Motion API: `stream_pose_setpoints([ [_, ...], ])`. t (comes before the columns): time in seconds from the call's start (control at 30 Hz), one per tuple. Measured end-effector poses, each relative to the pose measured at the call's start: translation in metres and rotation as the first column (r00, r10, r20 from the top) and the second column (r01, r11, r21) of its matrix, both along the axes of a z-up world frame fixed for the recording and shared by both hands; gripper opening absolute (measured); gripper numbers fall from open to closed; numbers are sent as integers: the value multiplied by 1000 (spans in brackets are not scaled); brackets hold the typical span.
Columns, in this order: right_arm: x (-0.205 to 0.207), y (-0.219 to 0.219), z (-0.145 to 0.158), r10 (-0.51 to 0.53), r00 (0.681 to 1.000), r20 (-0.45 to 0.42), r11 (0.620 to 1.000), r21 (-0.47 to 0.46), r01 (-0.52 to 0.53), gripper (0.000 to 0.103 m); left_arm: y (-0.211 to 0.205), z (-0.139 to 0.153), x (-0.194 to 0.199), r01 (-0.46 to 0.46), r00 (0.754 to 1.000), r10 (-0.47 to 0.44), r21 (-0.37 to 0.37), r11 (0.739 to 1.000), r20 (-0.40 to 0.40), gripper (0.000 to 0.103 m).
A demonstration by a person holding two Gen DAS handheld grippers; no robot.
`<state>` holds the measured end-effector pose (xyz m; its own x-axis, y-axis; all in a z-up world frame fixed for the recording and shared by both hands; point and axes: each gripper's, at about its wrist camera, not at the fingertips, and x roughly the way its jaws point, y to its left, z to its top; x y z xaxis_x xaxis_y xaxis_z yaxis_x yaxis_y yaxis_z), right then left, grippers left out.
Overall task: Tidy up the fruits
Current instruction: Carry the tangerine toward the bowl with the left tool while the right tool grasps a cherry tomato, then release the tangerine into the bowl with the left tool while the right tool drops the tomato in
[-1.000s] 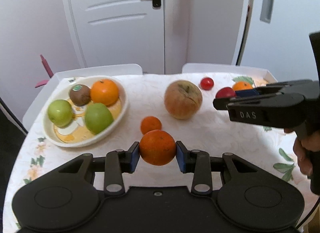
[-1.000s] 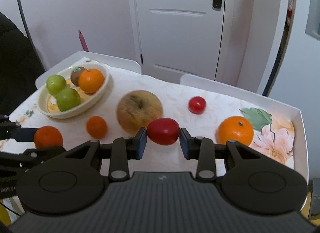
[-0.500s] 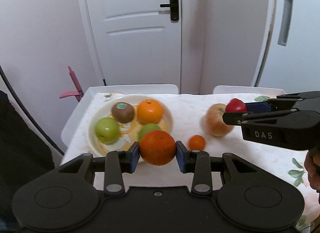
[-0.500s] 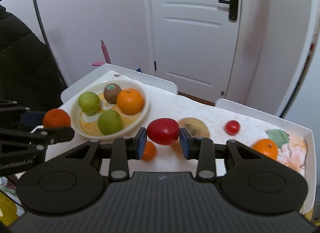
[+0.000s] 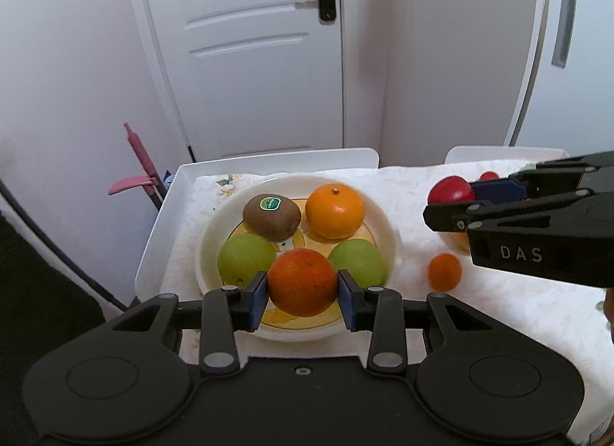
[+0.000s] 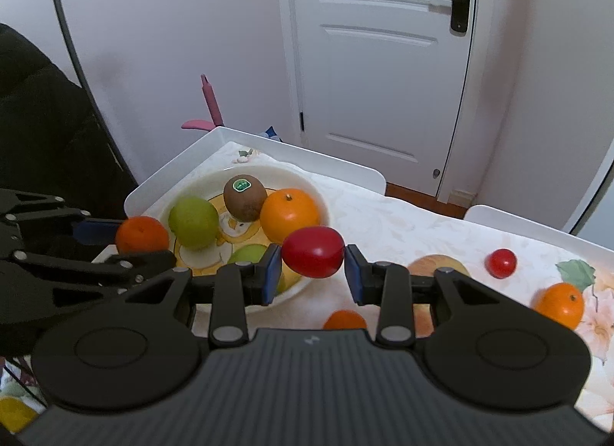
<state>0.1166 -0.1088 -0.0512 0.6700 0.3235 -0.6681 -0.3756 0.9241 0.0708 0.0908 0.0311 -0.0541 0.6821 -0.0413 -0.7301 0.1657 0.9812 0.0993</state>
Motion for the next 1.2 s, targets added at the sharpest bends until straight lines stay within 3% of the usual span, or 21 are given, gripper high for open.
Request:
stream_pose_setpoints([
  [0.6, 35, 23, -26, -85, 994, -66, 996, -18, 84, 50, 12, -52, 48, 129, 978, -123, 24, 991, -169, 43],
  [0.63, 36, 23, -26, -87, 994, -69, 996, -18, 86, 50, 12, -53, 48, 133, 977, -128, 21, 991, -170, 46],
  [0.7, 37, 22, -25, -89, 993, -77, 996, -9, 89, 50, 12, -51, 48, 143, 975, -139, 10, 990, -172, 92],
  [0.73, 38, 22, -25, -90, 993, -79, 996, -6, 90, 50, 13, -49, 46, 141, 978, -139, 5, 990, -159, 99],
  [0.93, 39, 21, -18, -63, 994, -84, 998, -16, 62, 50, 21, -34, 38, 114, 986, -117, -29, 993, -117, 101],
  [1.2, 51, 26, -25, -22, 990, -139, 1000, -10, 21, 50, 42, -20, 30, 8, 997, -12, -56, 998, -70, 101],
])
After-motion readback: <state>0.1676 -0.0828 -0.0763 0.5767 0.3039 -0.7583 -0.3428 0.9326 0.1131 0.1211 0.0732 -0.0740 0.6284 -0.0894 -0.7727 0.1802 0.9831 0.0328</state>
